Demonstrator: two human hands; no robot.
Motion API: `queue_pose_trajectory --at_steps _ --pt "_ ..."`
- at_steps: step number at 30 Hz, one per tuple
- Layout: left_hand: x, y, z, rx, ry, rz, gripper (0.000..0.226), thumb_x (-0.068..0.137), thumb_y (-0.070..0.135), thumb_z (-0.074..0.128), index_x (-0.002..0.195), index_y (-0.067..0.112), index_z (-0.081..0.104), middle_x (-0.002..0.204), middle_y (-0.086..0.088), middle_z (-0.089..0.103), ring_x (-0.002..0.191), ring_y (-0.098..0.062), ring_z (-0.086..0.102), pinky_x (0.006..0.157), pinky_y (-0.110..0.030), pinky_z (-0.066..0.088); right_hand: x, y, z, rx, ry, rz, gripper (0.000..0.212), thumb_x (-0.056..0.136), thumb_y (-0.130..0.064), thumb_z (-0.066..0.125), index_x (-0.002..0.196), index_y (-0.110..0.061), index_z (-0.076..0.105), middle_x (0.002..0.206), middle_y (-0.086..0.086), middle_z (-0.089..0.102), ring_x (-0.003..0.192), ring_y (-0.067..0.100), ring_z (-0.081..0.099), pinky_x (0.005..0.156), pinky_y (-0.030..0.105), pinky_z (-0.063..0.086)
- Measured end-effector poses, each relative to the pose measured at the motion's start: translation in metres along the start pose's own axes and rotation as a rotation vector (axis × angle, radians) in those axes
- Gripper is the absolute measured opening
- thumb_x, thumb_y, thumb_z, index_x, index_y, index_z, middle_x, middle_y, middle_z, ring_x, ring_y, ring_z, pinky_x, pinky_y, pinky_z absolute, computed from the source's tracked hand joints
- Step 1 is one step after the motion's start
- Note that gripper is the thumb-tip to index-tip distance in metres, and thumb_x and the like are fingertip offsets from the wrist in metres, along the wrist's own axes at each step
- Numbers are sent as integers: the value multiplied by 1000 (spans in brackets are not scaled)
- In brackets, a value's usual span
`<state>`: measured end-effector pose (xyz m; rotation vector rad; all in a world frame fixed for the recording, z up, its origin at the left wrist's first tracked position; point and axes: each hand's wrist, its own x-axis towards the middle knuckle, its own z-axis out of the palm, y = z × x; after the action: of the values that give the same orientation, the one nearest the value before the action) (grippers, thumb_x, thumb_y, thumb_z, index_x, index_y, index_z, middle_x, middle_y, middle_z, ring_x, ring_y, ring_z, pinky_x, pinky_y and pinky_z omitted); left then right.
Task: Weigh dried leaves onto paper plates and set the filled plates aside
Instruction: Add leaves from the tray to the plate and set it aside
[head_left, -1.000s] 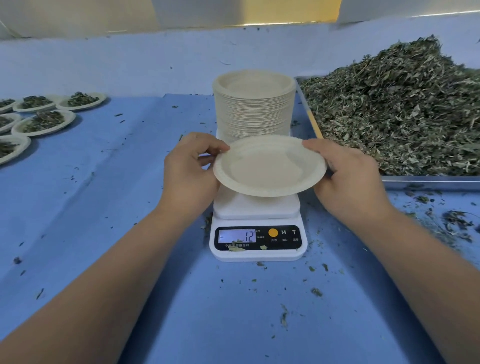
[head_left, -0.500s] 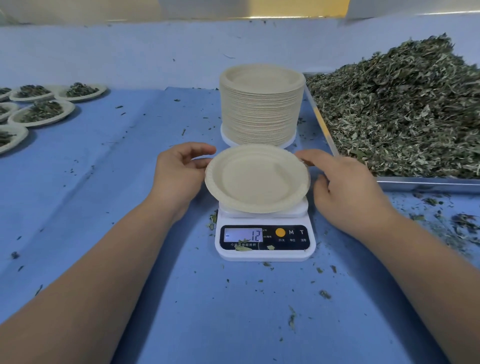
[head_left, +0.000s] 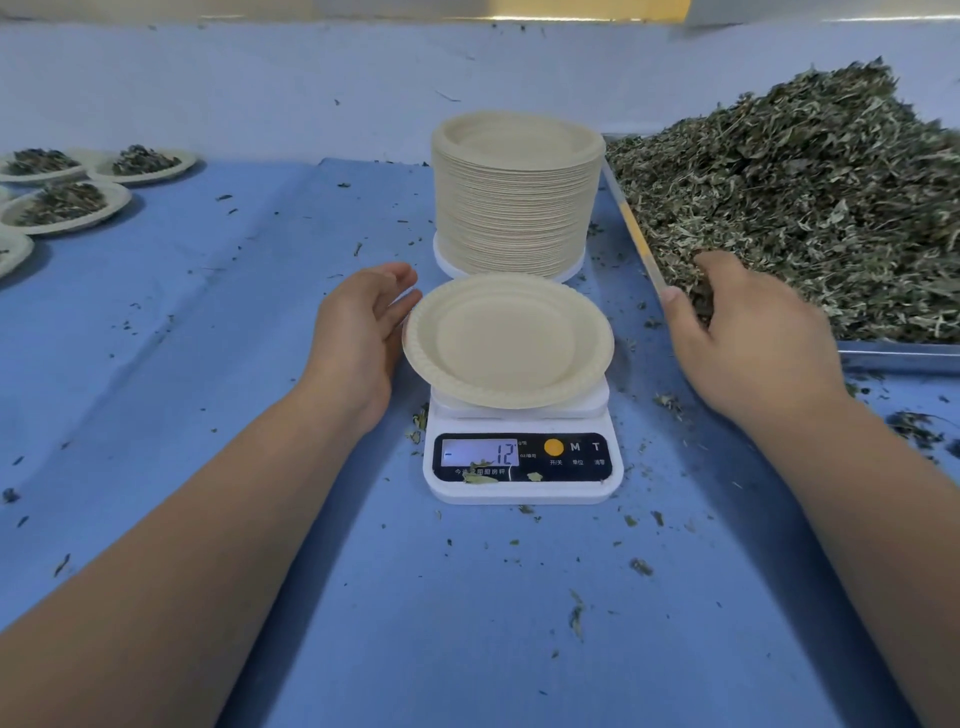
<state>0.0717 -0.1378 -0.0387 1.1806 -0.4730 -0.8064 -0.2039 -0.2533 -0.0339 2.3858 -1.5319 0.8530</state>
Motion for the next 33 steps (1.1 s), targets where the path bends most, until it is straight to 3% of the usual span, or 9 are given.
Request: queue_pose_trajectory --at_steps 7,10,14,19,22,24,26,28,33 --pt "1 -3 1 64 -18 10 30 97 23 52 121 12 67 131 2 68 123 -20 65 94 -36 52 -4 -4 2 -35 -57 -11 50 103 -51 36 130 -12 52 106 14 67 95 37 62 76 47 44" --pt "0 -3 3 94 -9 14 40 78 31 56 111 16 71 121 3 72 114 -18 68 88 -34 53 -3 -4 0 -16 -93 19 51 103 -51 36 135 -13 50 114 13 66 100 37 62 80 48 46" --pt "1 -4 3 119 -15 30 40 74 34 55 106 20 74 105 8 76 104 -15 70 81 -32 53 1 -5 -1 -6 -97 26 55 103 -52 37 136 -10 50 130 15 60 109 38 60 84 49 47" --pt "0 -4 1 212 -51 24 46 77 43 55 116 25 73 122 -3 72 118 -22 67 105 -44 52 30 -3 1 -10 -376 119 76 94 -75 28 145 -20 37 148 11 46 134 36 44 94 55 44" --pt "-2 -3 1 235 -97 8 52 78 47 55 123 30 72 121 7 73 115 -12 68 108 -42 49 42 -5 2 -22 -520 169 82 91 -80 24 149 -23 36 141 12 53 122 38 53 87 49 46" --pt "-3 -2 2 224 -149 25 40 75 45 57 106 33 79 107 15 76 102 -3 71 100 -34 53 39 -3 7 -50 -455 147 75 94 -76 25 143 -22 44 121 12 61 106 37 58 77 44 47" --pt "-7 0 3 215 -186 30 30 63 45 63 83 28 76 96 9 71 89 -10 67 91 -34 51 36 -2 10 -62 -346 113 66 98 -69 27 131 -19 53 95 7 62 83 30 58 65 36 42" --pt "-8 0 4 210 -182 30 35 56 46 65 84 25 72 96 -3 66 89 -20 60 90 -42 48 35 0 10 -48 -284 120 55 99 -63 33 119 -18 58 77 1 57 66 23 52 56 30 36" --pt "-2 -3 4 219 -186 50 37 60 46 63 84 23 80 108 -3 77 100 -27 73 96 -42 52 39 7 8 127 -218 194 35 96 -54 52 109 -23 60 78 0 59 71 24 56 63 33 44"
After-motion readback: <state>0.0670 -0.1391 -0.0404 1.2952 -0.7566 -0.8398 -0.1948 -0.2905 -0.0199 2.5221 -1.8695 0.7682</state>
